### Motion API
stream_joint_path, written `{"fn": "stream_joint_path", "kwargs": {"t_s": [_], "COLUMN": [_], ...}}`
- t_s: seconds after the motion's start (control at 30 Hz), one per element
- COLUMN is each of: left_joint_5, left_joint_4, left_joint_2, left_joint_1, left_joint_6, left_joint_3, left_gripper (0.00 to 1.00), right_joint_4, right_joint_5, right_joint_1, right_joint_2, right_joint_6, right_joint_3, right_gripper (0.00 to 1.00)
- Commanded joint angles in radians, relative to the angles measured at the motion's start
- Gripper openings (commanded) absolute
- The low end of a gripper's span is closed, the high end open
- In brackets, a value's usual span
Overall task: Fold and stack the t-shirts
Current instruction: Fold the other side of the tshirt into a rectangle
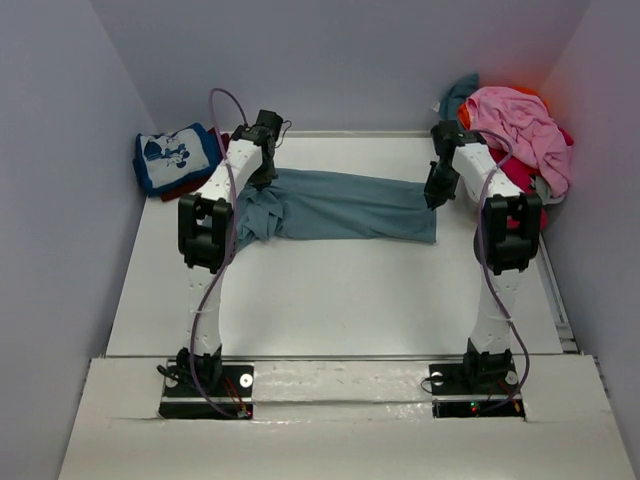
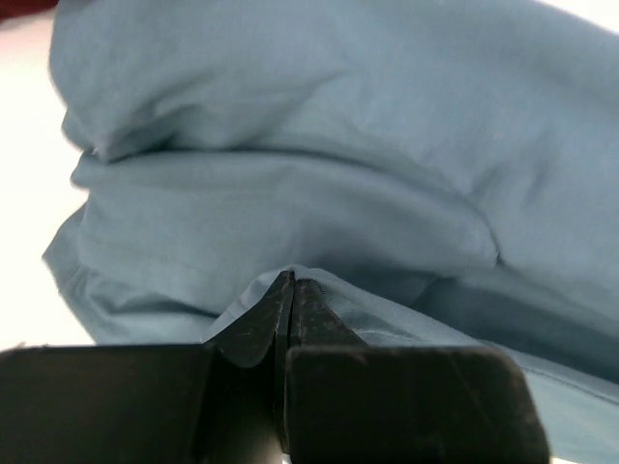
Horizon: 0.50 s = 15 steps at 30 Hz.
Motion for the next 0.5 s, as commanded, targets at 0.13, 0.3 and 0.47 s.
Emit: {"fn": "stream_joint_path", "kwargs": {"t_s": [0.13,0.3,0.47], "left_joint_5": [0.053,0.05,0.039], "left_joint_4": [0.02,0.068,0.088], "left_joint_2": [0.086,0.084,0.081], "left_joint_1": [0.022,0.022,0.022], "left_joint_6": [0.02,0.035,0.031], "left_joint_3": [0.111,0.098,0.092], "left_gripper": [0.09,0.46,0.65], "right_joint_4": [-0.047,-0.035,0.001], "right_joint_5": [0.056,0.046,0.036], "right_joint_1": [-0.032,-0.032,-0.032], "right_joint_2": [0.028,0.059,0.073], "right_joint_6": [0.003,0.009,0.013], "right_joint_3": [0.068,0.054,0.041], "right_gripper": [0.07,0.07,0.08]}}
